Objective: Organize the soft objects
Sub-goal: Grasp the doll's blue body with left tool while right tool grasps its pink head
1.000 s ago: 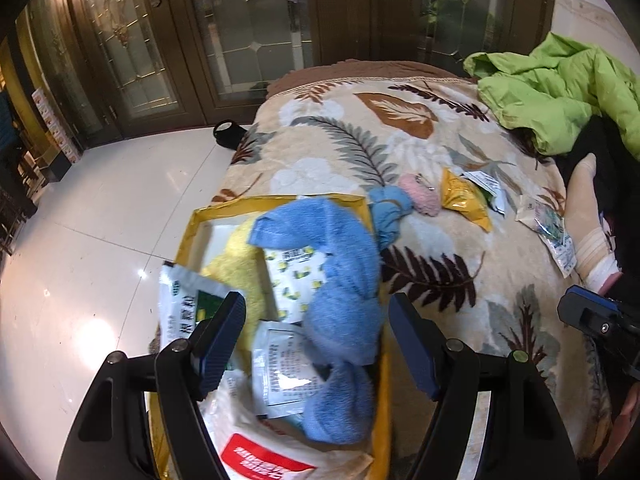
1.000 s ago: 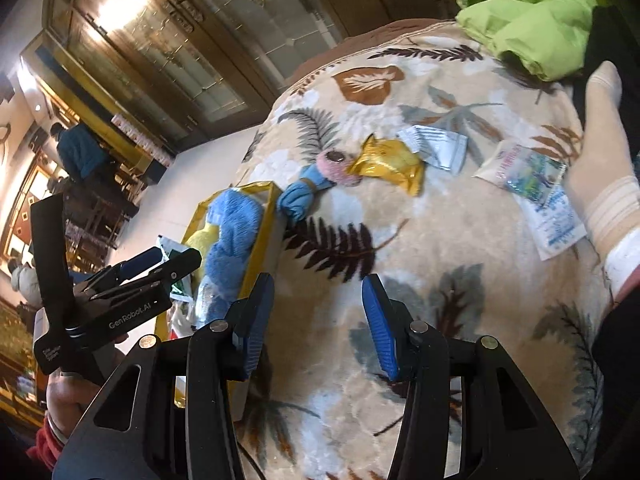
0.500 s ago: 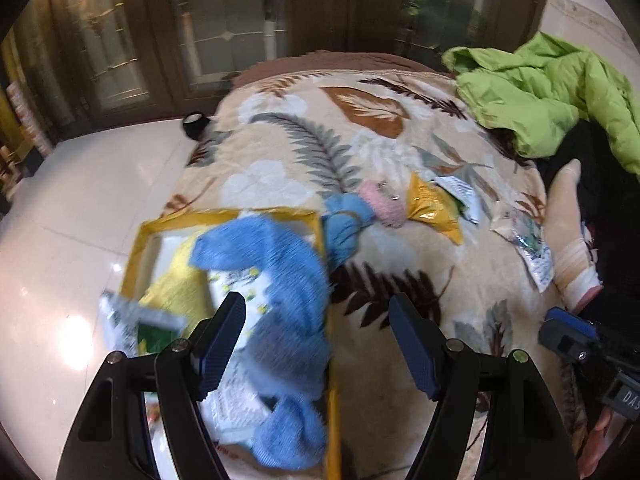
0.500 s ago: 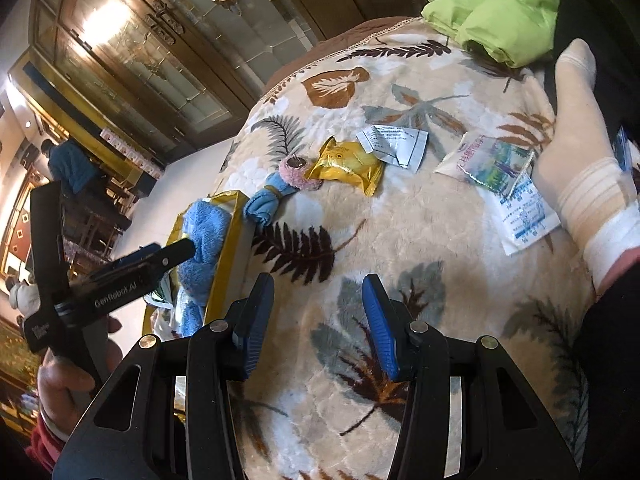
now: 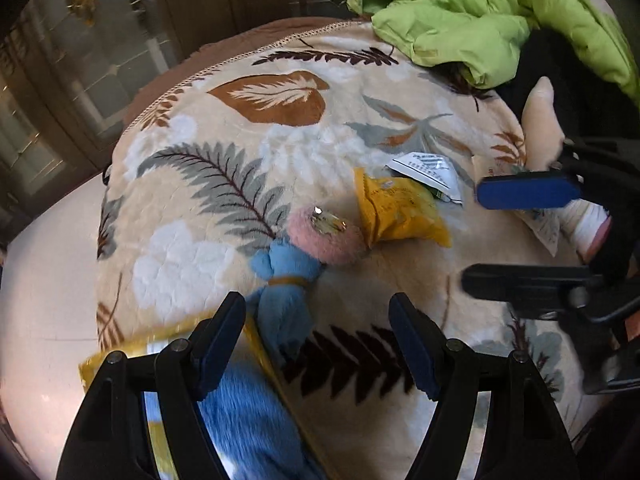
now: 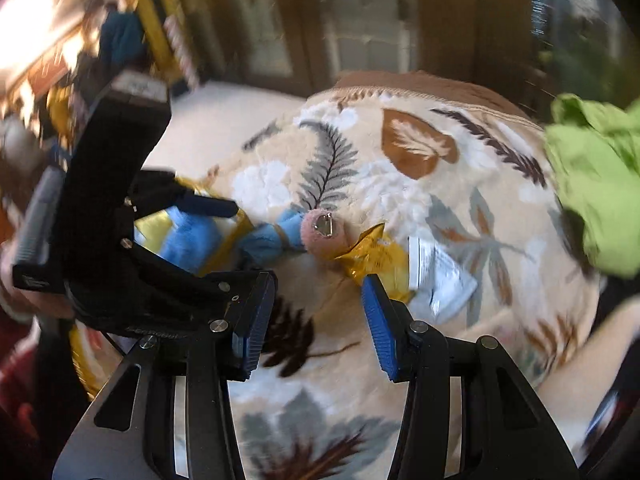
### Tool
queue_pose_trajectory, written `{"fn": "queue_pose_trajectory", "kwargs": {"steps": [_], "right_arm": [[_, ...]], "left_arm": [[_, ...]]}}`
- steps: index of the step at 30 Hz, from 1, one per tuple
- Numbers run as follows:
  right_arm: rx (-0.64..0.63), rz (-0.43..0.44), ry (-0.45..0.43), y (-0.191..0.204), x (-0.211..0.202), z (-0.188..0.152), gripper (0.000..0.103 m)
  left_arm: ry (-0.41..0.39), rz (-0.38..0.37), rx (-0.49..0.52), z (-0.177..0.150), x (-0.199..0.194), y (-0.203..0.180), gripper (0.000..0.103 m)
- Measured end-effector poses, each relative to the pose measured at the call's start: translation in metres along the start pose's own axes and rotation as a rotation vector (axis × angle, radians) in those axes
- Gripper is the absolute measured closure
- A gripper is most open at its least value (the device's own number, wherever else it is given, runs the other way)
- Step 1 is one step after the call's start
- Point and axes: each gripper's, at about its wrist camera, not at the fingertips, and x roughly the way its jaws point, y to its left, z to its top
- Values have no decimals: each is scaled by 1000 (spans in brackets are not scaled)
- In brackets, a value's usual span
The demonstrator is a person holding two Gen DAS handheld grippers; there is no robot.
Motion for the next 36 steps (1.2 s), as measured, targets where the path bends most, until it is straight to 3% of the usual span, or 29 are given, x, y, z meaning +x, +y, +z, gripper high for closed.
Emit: {"fn": "queue_pose_trajectory", "kwargs": {"steps": [5, 11, 14, 16, 18, 22, 24, 25, 26, 29, 36], "right_arm": [[-63, 10, 66, -4, 35, 20, 57], [-130, 58, 134, -3, 66, 38, 57], [-174, 91, 178, 0, 81, 45, 57], [-173, 123, 213, -1, 94, 48, 57], [-162, 98, 235, -7, 106, 49, 57], [-114, 134, 223, -13, 115, 51, 58], [-80, 137, 209, -14, 115, 51, 72], [-63, 136, 205, -15, 115, 50, 73], [-62, 122, 198, -14, 113, 48, 74], [-63, 82, 159, -11, 101, 43, 74], [115, 96, -1, -29, 40, 25, 74]], "left_arm": [[43, 34, 36, 6, 21, 10, 29], [58, -38, 70, 8, 31, 18, 29], [84, -18, 87, 7, 40, 20, 29], [83, -39, 78, 6, 42, 24, 29], [82, -59, 70, 7, 41, 27, 29], [101, -57, 75, 9, 46, 25, 29], [103, -54, 66, 9, 46, 25, 30], [104, -57, 57, 9, 47, 27, 35], [100, -48, 49, 10, 46, 29, 49], [90, -18, 16, 11, 44, 38, 73], [61, 9, 14, 12, 32, 30, 78]]}}
